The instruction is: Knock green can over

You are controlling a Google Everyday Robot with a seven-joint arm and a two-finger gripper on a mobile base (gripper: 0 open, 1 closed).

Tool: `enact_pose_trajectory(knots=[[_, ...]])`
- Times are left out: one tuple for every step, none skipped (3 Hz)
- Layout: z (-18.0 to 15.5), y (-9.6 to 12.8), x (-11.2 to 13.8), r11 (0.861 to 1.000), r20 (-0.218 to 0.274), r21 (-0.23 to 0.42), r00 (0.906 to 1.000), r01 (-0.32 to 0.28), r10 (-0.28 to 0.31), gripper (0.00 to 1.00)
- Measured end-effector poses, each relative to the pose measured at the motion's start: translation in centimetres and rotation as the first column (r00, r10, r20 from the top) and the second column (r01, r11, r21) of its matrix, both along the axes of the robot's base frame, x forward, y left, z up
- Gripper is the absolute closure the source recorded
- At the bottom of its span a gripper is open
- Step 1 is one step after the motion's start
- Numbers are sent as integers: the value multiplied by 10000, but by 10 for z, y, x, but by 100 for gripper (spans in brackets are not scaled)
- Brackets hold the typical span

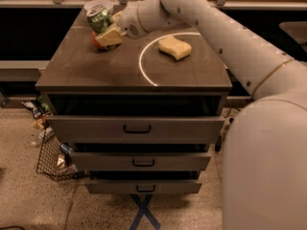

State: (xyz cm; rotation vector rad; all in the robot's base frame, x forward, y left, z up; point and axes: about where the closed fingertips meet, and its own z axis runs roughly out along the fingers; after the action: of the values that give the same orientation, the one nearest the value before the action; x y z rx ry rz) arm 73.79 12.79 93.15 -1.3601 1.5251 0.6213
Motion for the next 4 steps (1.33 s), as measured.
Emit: enact_pose_trajectory(knots=[[18, 3, 11, 9734, 559, -2286, 9980, -146, 281, 100], [8, -18, 12, 8869, 649, -4613, 9959, -255, 624, 100], [-29, -62, -2, 7603, -264, -6458, 9972, -703, 698, 100], [-52, -81, -19, 6510, -933, -7480, 9916, -1294, 898, 97]])
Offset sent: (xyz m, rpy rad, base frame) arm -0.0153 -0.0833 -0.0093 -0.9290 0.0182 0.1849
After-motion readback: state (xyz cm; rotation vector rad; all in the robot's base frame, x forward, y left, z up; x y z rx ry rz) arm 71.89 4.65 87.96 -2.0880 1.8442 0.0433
